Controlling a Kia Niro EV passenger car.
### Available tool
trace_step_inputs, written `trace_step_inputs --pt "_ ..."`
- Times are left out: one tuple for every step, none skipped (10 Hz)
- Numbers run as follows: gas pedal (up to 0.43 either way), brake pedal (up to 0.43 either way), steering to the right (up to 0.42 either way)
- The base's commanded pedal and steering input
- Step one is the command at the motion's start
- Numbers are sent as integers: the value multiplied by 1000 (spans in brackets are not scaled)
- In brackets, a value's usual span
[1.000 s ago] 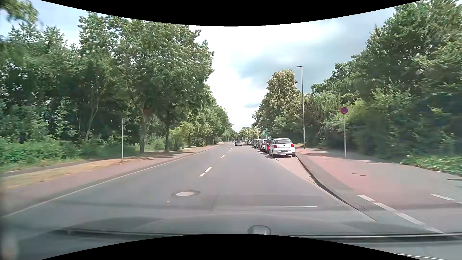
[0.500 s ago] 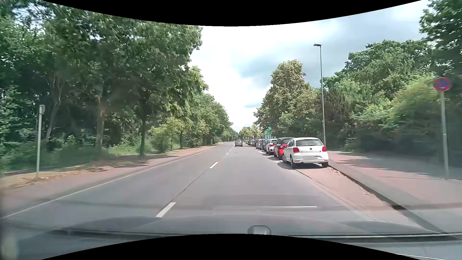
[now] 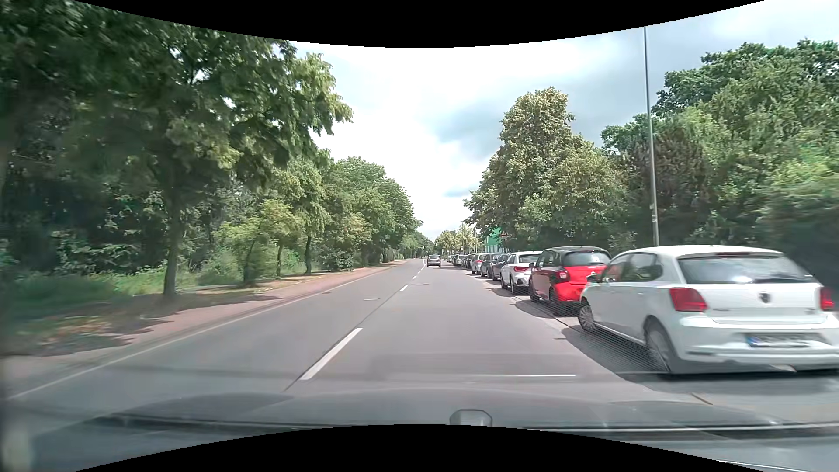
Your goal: Follow the waypoints while adhering to traffic rules and regulations
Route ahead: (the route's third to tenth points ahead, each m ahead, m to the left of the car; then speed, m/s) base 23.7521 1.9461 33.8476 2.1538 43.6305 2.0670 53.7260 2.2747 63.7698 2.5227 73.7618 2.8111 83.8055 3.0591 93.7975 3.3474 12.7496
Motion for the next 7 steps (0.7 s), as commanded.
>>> trace_step_inputs --pt "150 18 -3" --pt "150 18 -3" --pt "150 18 -3" --pt "150 18 -1" --pt "150 12 -1" --pt "150 18 -1" --pt "150 12 -1"
